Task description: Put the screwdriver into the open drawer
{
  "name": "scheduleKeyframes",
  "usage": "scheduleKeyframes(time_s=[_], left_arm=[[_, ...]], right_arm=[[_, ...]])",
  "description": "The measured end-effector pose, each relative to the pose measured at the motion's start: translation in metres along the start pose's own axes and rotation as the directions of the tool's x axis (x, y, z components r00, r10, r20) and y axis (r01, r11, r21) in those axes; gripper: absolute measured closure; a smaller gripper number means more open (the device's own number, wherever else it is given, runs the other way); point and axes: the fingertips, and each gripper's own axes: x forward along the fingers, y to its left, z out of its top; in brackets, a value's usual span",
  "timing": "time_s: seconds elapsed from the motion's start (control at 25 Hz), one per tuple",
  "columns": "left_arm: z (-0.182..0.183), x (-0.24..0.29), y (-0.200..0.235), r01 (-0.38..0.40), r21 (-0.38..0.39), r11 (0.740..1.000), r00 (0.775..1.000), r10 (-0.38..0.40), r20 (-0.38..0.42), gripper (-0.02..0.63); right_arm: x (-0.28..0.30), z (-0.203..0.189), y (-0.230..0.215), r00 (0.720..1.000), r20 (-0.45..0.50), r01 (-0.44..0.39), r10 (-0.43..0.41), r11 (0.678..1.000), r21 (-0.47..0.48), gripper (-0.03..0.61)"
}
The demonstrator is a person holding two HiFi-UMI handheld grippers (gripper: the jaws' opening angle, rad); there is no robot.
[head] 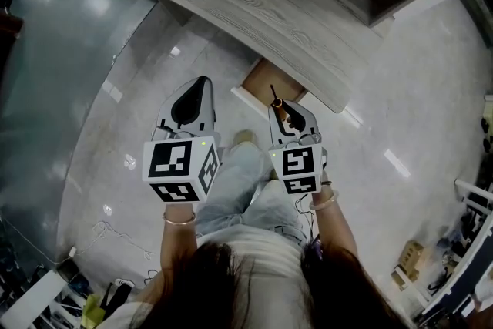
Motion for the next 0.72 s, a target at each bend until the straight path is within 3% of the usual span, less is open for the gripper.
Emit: scheduleKeyframes(time_s=[0.72], left_arm=[[-0.032, 0.035, 0.009, 0.053, -0.018, 0.998, 0.996, -0.055, -0.077, 0.597]], right_arm=[[0.065, -0.044, -0.006, 0.992, -0.126, 0.015, -0.019, 0.999, -0.033, 0.494]])
